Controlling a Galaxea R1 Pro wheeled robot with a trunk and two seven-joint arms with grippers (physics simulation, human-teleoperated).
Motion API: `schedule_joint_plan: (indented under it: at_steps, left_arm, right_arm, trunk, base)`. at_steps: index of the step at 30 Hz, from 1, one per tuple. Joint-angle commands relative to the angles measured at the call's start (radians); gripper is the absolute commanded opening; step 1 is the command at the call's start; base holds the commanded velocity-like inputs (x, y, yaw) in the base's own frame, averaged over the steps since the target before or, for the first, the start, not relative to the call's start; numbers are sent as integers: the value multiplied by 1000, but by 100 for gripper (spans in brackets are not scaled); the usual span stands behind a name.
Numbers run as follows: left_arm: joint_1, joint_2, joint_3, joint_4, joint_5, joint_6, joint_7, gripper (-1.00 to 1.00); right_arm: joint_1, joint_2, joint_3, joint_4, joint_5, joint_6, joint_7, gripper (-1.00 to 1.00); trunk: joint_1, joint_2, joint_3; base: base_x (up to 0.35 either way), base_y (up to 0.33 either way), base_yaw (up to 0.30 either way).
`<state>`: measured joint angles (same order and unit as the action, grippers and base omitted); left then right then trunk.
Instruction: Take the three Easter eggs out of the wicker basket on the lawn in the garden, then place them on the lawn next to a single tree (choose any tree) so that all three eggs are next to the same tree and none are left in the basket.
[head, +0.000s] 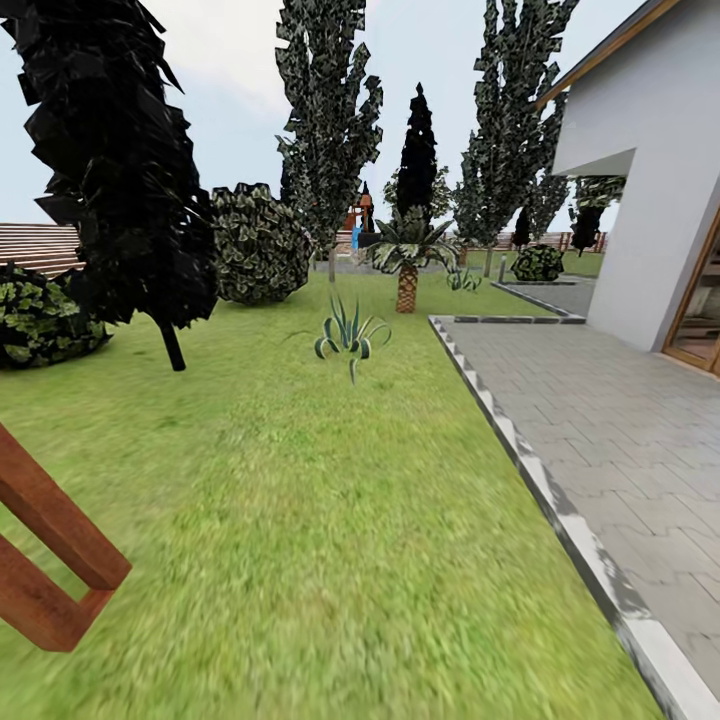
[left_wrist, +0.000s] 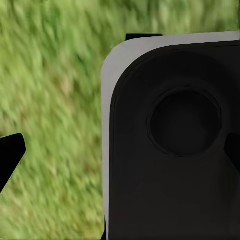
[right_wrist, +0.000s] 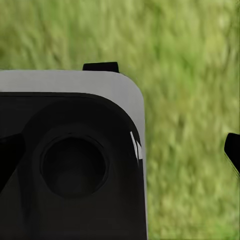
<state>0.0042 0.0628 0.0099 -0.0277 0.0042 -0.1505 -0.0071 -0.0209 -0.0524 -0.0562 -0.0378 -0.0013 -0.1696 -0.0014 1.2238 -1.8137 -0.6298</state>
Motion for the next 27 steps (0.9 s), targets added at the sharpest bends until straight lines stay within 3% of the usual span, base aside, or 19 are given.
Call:
schedule_joint_plan:
  at_steps: [1,27]
  left_arm:
    - [0,0,1,-1,0,-1,-1,100]
    - [0,0,0,-1,0,-1,-1,100]
  right_arm:
    - [-1,0,-5,1,0,-4,0,100]
    - [-1,0,-5,1,0,-4,0,100]
  trunk:
    - [1,0,-1]
    - [1,0,-1]
  base:
    - [331,0,0]
    - [332,0,0]
